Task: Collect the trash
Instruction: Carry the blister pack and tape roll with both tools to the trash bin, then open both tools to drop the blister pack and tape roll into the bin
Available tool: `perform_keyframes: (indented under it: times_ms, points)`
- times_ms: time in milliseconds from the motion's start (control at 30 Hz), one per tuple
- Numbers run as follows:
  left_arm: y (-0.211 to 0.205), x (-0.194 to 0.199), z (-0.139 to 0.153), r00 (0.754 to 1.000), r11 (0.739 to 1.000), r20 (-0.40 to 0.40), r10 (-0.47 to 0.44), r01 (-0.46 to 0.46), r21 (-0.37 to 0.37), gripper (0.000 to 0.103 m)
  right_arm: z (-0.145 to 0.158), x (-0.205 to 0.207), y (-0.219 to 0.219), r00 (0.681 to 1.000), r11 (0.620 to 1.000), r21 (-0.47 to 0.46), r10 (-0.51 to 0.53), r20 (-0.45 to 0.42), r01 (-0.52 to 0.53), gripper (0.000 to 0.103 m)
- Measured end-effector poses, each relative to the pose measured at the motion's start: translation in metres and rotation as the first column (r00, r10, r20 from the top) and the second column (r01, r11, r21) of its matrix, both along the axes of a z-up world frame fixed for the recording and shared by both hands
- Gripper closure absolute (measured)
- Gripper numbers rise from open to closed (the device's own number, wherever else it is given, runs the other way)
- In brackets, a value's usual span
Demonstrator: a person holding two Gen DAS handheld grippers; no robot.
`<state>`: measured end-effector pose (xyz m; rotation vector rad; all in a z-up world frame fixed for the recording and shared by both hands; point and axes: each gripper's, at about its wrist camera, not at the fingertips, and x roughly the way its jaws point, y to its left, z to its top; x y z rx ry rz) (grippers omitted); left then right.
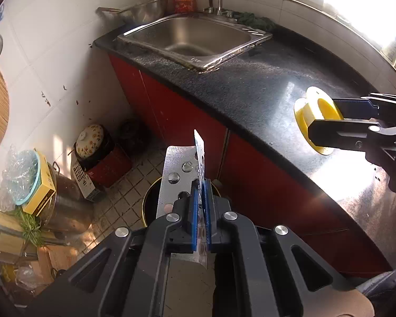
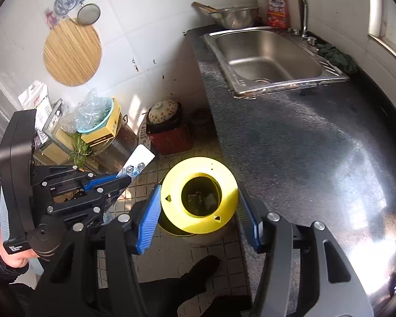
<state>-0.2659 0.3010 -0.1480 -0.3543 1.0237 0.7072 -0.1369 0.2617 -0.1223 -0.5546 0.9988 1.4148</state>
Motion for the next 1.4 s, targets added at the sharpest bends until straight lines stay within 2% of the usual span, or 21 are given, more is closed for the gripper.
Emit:
perform_keyframes:
  times_ms: [167, 300, 500, 700, 867, 1100, 1167, 1233, 1267, 1333, 1367, 1400]
  points:
    - [0.020, -0.029, -0.029, 0.998, 0.997, -0.008, 0.062, -0.062, -0.036, 0.099, -0.028, -0.033, 0.036, 0.998, 0.997, -0.044, 0.055, -0.021, -0.056, 0.048]
    - [0.035, -0.040, -0.053, 0.997, 0.995, 0.010, 0.076, -0.075, -0.062, 0.099, -0.059, -0.050, 0.062, 0.997, 0.994, -0.085, 0.073, -0.020, -0.074, 0.048]
    - [0.052, -0.046, -0.097, 0.996, 0.990, 0.026, 0.083, -0.079, -0.117, 0.099, -0.105, -0.058, 0.089, 0.996, 0.982, -0.167, 0.088, -0.016, -0.090, 0.048]
    - [0.067, -0.058, -0.139, 0.993, 0.970, 0.009, 0.117, -0.112, -0.216, 0.099, -0.137, -0.060, 0.103, 0.997, 0.967, -0.239, 0.078, -0.027, -0.082, 0.048]
    - [0.071, -0.059, -0.148, 0.993, 0.966, 0.010, 0.115, -0.109, -0.233, 0.099, -0.148, -0.063, 0.110, 0.997, 0.962, -0.262, 0.073, -0.031, -0.079, 0.048]
    - [0.078, -0.056, -0.148, 0.993, 0.965, 0.030, 0.116, -0.106, -0.240, 0.098, -0.143, -0.067, 0.114, 0.996, 0.964, -0.251, 0.079, -0.031, -0.084, 0.048]
    - [0.080, -0.055, -0.151, 0.994, 0.966, 0.019, 0.112, -0.104, -0.239, 0.098, -0.141, -0.064, 0.114, 0.996, 0.965, -0.248, 0.076, -0.041, -0.084, 0.045]
    - [0.080, -0.054, -0.152, 0.994, 0.969, 0.002, 0.105, -0.101, -0.227, 0.097, -0.139, -0.063, 0.115, 0.996, 0.966, -0.245, 0.077, -0.046, -0.086, 0.036]
    - [0.080, -0.054, -0.152, 0.995, 0.969, -0.004, 0.104, -0.102, -0.226, 0.093, -0.139, -0.062, 0.115, 0.996, 0.966, -0.243, 0.079, -0.048, -0.088, 0.035]
    - [0.079, -0.056, -0.151, 0.994, 0.969, 0.001, 0.107, -0.104, -0.225, 0.070, -0.136, -0.062, 0.114, 0.995, 0.967, -0.238, 0.083, -0.055, -0.094, 0.027]
    - [0.078, -0.058, -0.148, 0.993, 0.971, 0.011, 0.115, -0.109, -0.215, 0.046, -0.135, -0.062, 0.114, 0.995, 0.967, -0.236, 0.085, -0.052, -0.095, 0.027]
    - [0.079, -0.061, -0.145, 0.992, 0.973, 0.023, 0.127, -0.120, -0.196, 0.033, -0.134, -0.061, 0.114, 0.995, 0.967, -0.234, 0.085, -0.051, -0.095, 0.025]
